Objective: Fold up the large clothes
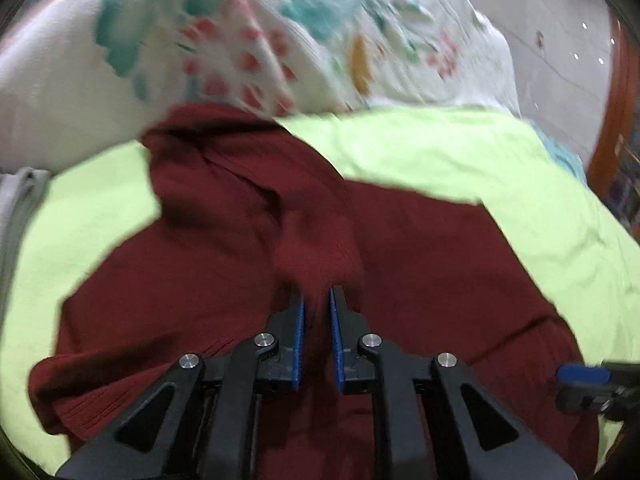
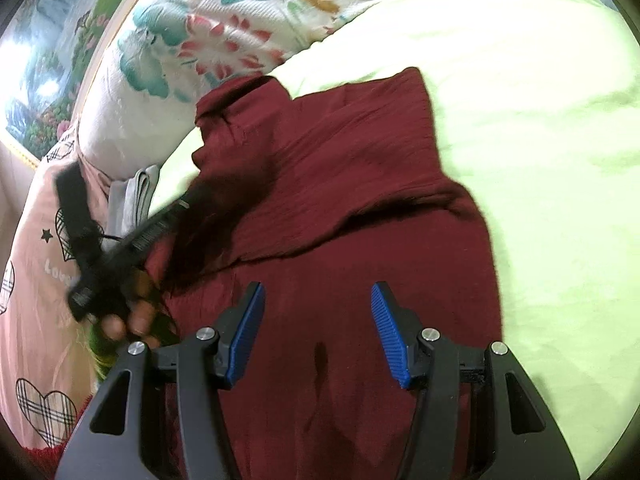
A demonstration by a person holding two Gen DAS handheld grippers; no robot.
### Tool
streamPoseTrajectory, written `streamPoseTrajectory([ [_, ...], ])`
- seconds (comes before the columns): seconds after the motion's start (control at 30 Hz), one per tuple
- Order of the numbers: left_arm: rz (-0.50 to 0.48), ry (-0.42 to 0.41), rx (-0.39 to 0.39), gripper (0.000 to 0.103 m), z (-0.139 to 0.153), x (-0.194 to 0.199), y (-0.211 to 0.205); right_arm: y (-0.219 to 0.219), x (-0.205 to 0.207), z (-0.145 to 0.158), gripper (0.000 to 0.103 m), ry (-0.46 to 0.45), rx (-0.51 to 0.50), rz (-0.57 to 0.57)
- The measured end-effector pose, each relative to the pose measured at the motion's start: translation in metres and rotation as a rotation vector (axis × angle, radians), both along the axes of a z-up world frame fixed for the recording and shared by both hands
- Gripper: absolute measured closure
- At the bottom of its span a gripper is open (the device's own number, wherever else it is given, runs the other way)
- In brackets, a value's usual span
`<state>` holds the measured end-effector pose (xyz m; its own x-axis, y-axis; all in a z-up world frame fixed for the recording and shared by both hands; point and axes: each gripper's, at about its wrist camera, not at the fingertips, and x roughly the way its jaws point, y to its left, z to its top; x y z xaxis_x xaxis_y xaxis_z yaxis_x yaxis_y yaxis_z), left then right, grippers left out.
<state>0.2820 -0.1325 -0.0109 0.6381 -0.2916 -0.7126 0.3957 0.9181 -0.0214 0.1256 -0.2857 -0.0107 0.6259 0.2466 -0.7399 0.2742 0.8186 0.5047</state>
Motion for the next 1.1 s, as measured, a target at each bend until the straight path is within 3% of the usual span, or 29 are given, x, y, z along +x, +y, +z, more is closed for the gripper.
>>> streamPoseTrajectory([
  [0.03, -0.005, 0.016, 0.015, 0.077, -0.008, 0.000, -0.005, -0.001, 0.000, 0.001, 0.047, -0.002, -0.002, -0.004],
  [0.07, -0.007, 0.023, 0.023, 0.058, -0.011, -0.007, -0.006, -0.002, 0.000, 0.001, 0.047, -0.004, -0.003, -0.007],
  [0.1, -0.010, 0.029, 0.030, 0.050, -0.014, -0.008, -0.009, -0.002, 0.001, 0.001, 0.047, -0.004, -0.003, -0.009],
  [0.23, -0.022, 0.038, 0.013, 0.037, -0.012, -0.029, 0.005, 0.000, 0.010, 0.004, 0.047, -0.014, -0.002, -0.002],
  [0.4, 0.038, 0.003, -0.008, 0.036, 0.005, -0.063, 0.053, 0.007, 0.035, 0.012, 0.047, -0.035, -0.019, 0.030],
  [0.53, 0.193, -0.022, -0.013, 0.036, 0.014, -0.078, 0.118, 0.016, 0.067, 0.017, 0.047, -0.046, -0.032, 0.074],
  [0.7, 0.389, -0.014, -0.012, 0.035, 0.012, -0.071, 0.192, 0.038, 0.125, 0.019, 0.047, -0.035, -0.039, 0.144],
  [0.83, 0.471, 0.039, -0.012, 0.035, -0.005, -0.051, 0.228, 0.071, 0.167, 0.016, 0.040, -0.003, -0.119, 0.210],
  [0.97, 0.481, 0.094, -0.023, 0.035, -0.023, -0.033, 0.239, 0.104, 0.201, -0.007, 0.038, 0.095, -0.315, 0.244],
  [1.0, 0.479, 0.108, -0.026, 0.035, -0.027, -0.030, 0.240, 0.104, 0.204, -0.012, 0.042, 0.102, -0.337, 0.238],
  [1.03, 0.484, 0.119, -0.024, 0.035, -0.031, -0.026, 0.242, 0.103, 0.206, -0.017, 0.068, 0.100, -0.338, 0.241],
  [1.07, 0.487, 0.126, -0.022, 0.035, -0.034, -0.026, 0.242, 0.101, 0.208, -0.021, 0.088, 0.106, -0.330, 0.245],
  [1.1, 0.490, 0.136, -0.024, 0.036, -0.038, -0.024, 0.243, 0.097, 0.208, -0.022, 0.098, 0.107, -0.309, 0.243],
])
